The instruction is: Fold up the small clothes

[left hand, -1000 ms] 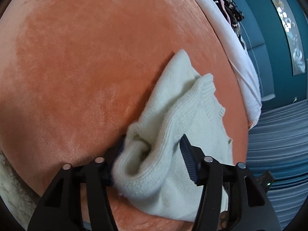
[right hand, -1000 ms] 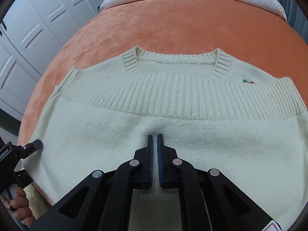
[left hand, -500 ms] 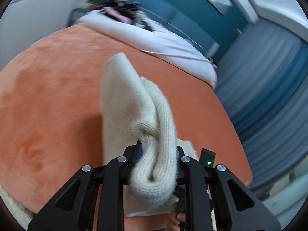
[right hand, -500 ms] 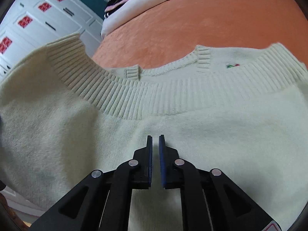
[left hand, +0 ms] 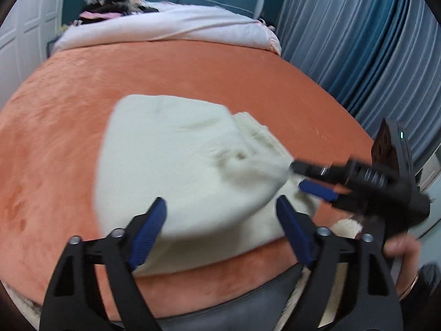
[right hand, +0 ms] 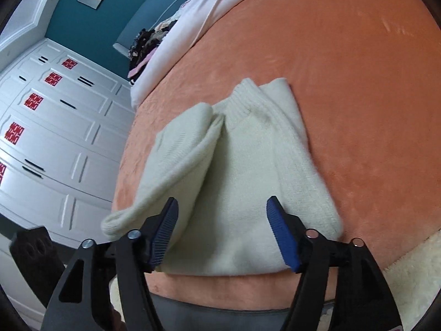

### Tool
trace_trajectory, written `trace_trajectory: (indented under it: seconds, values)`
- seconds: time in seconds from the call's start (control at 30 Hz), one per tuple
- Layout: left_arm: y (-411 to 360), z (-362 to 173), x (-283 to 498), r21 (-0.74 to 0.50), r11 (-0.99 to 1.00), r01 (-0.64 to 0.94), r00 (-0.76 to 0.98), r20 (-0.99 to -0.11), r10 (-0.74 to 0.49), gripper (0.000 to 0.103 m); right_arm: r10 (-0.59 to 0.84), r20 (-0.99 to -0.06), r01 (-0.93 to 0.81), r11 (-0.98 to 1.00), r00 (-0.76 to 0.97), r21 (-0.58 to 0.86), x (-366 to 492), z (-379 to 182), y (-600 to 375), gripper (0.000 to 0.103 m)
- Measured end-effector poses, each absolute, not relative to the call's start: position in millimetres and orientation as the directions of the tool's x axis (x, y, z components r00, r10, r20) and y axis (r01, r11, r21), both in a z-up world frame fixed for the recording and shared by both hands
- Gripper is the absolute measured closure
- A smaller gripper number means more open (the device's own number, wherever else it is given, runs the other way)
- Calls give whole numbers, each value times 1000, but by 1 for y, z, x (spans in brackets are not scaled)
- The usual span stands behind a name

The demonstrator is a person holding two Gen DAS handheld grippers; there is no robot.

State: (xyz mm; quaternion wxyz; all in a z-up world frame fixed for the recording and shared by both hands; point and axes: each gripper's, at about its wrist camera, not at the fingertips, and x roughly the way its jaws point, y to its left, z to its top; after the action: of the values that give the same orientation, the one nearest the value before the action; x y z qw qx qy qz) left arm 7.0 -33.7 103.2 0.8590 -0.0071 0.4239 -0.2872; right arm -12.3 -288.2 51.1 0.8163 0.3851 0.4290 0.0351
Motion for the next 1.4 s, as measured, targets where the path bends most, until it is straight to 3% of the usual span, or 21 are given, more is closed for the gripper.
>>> trace_trajectory:
  seconds: [0.07,0.2,0.27,0.43,0.47,0.5,0.53,0.57,0.63,0.73,0.8,0.87,0.93,1.03,1.13,1.2,1.27,1.33,1.37,1.4]
  values:
    - [-14,94,0,-197,867,458,497,-752,-433,14,448,-645,245,670,619,701,0,52,-278,24]
    - [5,63,-6,-77,907,413,500,-813,-297,14,562,-601,234,589,568,773,22,45,-261,24]
    - [9,53,-6,-27,917,399,516,-820,-249,14,567,-624,245,603,538,759,33,47,-248,24]
    - [8,39,9,-36,928,371,489,-842,-228,15,521,-717,221,716,463,663,58,61,-221,25]
    - [8,36,14,-33,931,363,480,-850,-217,20,510,-730,206,738,454,643,65,64,-216,35]
    - [8,33,18,-37,932,361,465,-859,-214,26,474,-762,172,788,442,590,73,71,-206,64]
    - [10,30,21,-54,928,369,440,-869,-225,39,423,-796,146,839,432,525,80,76,-196,77]
    - [11,29,20,-77,925,371,415,-878,-239,55,398,-812,122,864,427,488,83,84,-190,78]
    - [18,33,21,-122,928,352,398,-878,-267,75,487,-725,25,822,487,568,82,120,-187,81]
    - [21,45,17,-139,921,363,426,-855,-297,82,619,-552,-80,703,560,707,63,165,-200,82]
    - [16,47,16,-134,918,374,417,-859,-296,89,554,-571,-29,732,606,681,45,157,-224,83]
    - [13,36,18,-137,918,371,385,-877,-287,89,370,-744,166,828,557,536,36,102,-260,83]
    - [9,26,14,-142,915,376,352,-892,-283,90,310,-851,329,823,424,464,30,32,-289,82]
    - [8,23,12,-122,917,379,354,-897,-265,91,418,-745,351,691,520,632,5,19,-306,76]
    - [10,28,10,-140,915,377,361,-888,-285,90,358,-766,314,757,534,573,1,39,-295,56]
    - [7,36,5,-139,910,391,381,-876,-297,83,347,-768,290,779,539,556,-1,51,-291,37]
    - [0,41,1,-125,903,410,403,-863,-303,59,351,-753,273,779,556,564,-3,55,-288,28]
    - [-6,40,2,-105,903,417,423,-856,-295,54,321,-784,281,806,531,521,5,47,-285,28]
    - [-10,38,2,-102,900,423,419,-859,-294,54,309,-804,280,823,508,493,16,43,-276,48]
    - [-13,37,3,-90,903,421,420,-863,-281,55,301,-829,264,849,471,458,32,45,-263,76]
